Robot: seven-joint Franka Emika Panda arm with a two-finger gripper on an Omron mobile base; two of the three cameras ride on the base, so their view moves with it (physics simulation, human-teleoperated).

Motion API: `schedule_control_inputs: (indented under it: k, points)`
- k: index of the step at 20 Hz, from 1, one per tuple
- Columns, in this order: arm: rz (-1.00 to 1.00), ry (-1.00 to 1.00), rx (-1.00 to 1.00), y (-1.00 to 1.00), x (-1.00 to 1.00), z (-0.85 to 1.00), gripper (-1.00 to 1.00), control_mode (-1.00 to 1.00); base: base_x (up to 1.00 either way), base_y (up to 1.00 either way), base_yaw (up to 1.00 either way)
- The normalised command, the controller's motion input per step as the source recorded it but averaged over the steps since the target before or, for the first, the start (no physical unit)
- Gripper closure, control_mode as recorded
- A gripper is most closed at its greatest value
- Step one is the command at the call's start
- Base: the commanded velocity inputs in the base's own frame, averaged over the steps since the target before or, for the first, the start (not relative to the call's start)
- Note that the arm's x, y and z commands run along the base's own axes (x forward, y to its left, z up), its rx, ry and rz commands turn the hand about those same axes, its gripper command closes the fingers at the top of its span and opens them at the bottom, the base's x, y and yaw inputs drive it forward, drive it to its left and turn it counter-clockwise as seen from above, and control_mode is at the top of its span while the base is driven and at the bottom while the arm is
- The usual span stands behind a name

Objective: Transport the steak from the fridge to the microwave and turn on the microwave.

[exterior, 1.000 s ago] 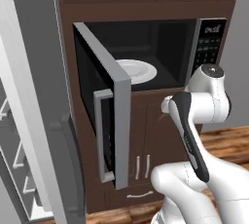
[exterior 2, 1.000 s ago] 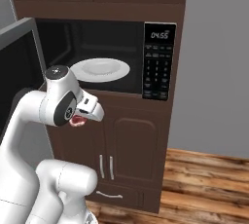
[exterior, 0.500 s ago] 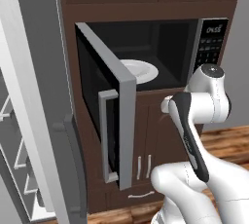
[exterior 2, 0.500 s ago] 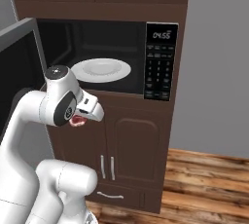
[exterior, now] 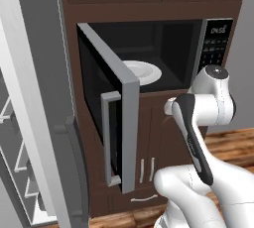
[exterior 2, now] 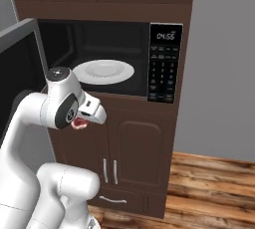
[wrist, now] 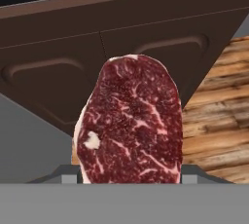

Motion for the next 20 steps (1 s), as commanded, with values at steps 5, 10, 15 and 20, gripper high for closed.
schedule_control_inputs:
  k: [5,10,15,20]
  points:
    - [0.00,0.00,0.00,0.00,0.00,0.00,1.00,1.00,0.00,0.00,0.00]
    - [0.00,0.00,0.00,0.00,0.00,0.00,1.00,1.00,0.00,0.00,0.00]
    - [0.00,0.00,0.00,0.00,0.04,0.01,1.00,-1.00,0.00,0.00,0.00]
    - [0.10,-0.10,0.04,0.00,0.18,0.16,1.00,-1.00,0.00,0.00,0.00]
